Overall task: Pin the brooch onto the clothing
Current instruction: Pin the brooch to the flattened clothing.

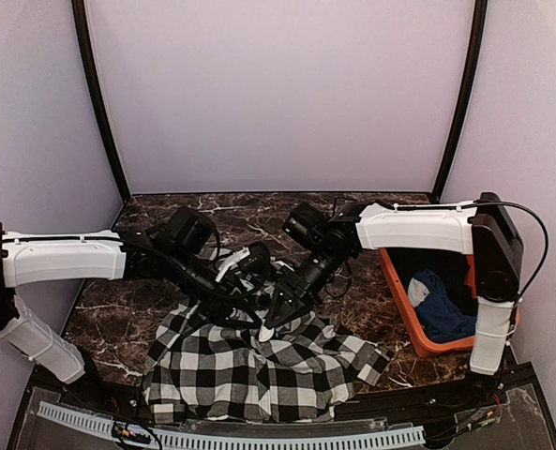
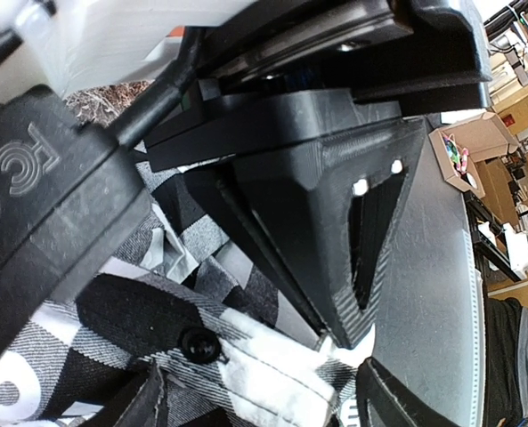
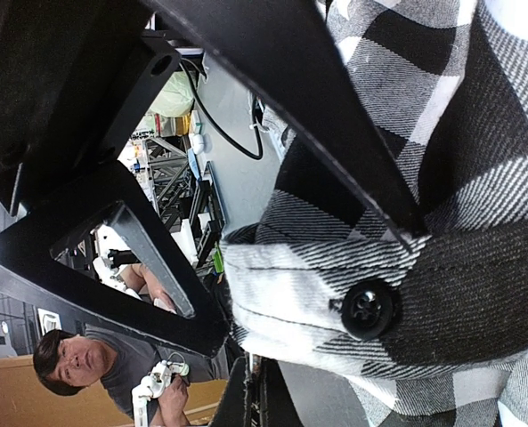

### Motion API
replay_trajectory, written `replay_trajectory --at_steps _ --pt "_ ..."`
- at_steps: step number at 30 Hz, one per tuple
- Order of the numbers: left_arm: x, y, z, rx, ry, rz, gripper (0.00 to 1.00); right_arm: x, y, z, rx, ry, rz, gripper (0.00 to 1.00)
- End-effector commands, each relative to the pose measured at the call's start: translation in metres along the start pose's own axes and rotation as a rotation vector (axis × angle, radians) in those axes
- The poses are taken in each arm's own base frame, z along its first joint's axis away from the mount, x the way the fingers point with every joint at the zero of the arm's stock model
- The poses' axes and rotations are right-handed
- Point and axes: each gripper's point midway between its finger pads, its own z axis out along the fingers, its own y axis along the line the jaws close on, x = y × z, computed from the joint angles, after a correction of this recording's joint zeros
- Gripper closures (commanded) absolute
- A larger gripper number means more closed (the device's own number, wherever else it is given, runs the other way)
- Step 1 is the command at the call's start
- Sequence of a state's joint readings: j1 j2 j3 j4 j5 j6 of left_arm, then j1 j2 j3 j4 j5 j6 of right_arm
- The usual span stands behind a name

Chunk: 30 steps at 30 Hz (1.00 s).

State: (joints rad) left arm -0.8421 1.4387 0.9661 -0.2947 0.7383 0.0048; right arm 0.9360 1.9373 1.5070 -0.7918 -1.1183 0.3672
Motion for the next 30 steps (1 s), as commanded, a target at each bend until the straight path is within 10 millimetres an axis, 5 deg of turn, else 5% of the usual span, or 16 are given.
replay_trajectory --at_steps 1,16,30 --pt "0.011 -0.002 0.001 0.025 0.033 -0.019 0.29 0.000 0.019 -0.003 -0.032 -0.005 -0.066 1.00" --pt "0.014 -0.008 0.009 0.060 0.052 -0.016 0.31 -0.002 0.020 -0.003 -0.037 -0.005 -0.068 1.00" --pt "0.019 0.007 0.013 -0.014 0.087 -0.035 0.33 -0.002 0.017 -0.002 -0.026 -0.004 -0.061 1.00"
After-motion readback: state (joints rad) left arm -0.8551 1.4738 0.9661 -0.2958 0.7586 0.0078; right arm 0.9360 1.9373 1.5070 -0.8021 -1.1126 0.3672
